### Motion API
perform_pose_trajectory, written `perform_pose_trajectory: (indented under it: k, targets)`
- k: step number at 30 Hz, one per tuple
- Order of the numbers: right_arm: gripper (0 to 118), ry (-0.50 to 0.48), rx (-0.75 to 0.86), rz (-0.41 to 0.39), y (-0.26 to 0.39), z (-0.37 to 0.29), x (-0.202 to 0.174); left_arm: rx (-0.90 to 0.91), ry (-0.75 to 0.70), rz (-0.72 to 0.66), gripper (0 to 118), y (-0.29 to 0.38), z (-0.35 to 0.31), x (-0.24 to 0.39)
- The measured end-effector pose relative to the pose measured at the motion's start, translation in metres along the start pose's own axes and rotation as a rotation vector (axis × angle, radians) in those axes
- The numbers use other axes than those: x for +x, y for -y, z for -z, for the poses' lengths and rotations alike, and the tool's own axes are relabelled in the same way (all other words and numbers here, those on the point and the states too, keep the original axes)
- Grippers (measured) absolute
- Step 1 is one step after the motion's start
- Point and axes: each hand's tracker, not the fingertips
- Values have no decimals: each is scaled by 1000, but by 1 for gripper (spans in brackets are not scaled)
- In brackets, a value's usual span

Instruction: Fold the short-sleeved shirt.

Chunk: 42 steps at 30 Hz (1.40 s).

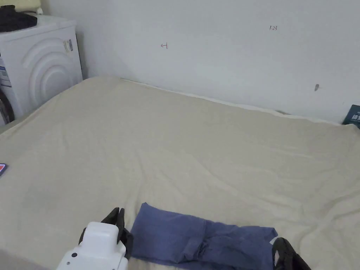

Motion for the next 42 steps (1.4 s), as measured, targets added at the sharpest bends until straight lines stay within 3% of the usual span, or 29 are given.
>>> perform_pose_trajectory:
  k: [1, 2, 3, 4, 5, 7, 11, 12, 13, 14, 15, 18, 19, 23, 28, 34, 38, 40, 42]
  targets:
    - [0, 1, -4, -4, 1, -1, 0, -42, 23, -28, 94, 3, 10, -5]
    - [0, 5, -10, -9, 2, -3, 1, -99, 53, -52, 118, 7, 30, -10]
    - [0, 5, -15, -8, 3, -5, 3, -191, 86, -53, 118, 13, 54, -14]
    - [0, 4, -19, -5, 4, -6, 4, -165, 127, -99, 118, 15, 64, -17]
    - [0, 10, -26, -3, 6, -7, 6, -224, 157, -51, 118, 28, 87, -16]
    - [0, 25, -40, -3, 8, -8, 9, -366, 125, -56, 118, 42, 122, -17]
    - [0, 53, -63, -4, 10, -9, 19, -429, 189, -136, 118, 66, 169, -18]
    - [0, 61, -68, 0, 10, -9, 22, -446, 205, -162, 115, 70, 176, -18]
    - [0, 70, -70, 7, 11, -9, 25, -484, 210, -199, 104, 72, 181, -16]
    - [0, 76, -70, 20, 12, -9, 28, -531, 221, -224, 81, 77, 186, -11]
    - [0, 82, -77, 37, 14, -6, 31, -564, 260, -231, 49, 86, 187, -4]
    - [0, 102, -125, 49, 15, 0, 32, -515, 184, -179, 35, 95, 178, 8]
    - [0, 103, -125, 43, 15, -1, 32, -523, 195, -203, 15, 91, 177, 4]
    - [0, 97, -126, 15, 14, -1, 27, -409, 165, -51, 15, 68, 160, 12]
    - [0, 77, -134, 5, 13, 4, 17, -431, 213, -213, 14, 39, 141, -20]
    - [0, 30, -132, -6, 11, 14, 1, -384, 96, -112, 14, 3, 129, -92]
    - [0, 7, -119, -1, 9, 15, -6, -358, 16, -136, 14, -1, 119, -146]
    - [0, 0, -118, 5, 9, 16, -9, -353, 7, -130, 14, -6, 114, -146]
    - [0, -10, -123, 12, 10, 17, -10, -331, 29, -40, 14, -20, 104, -123]
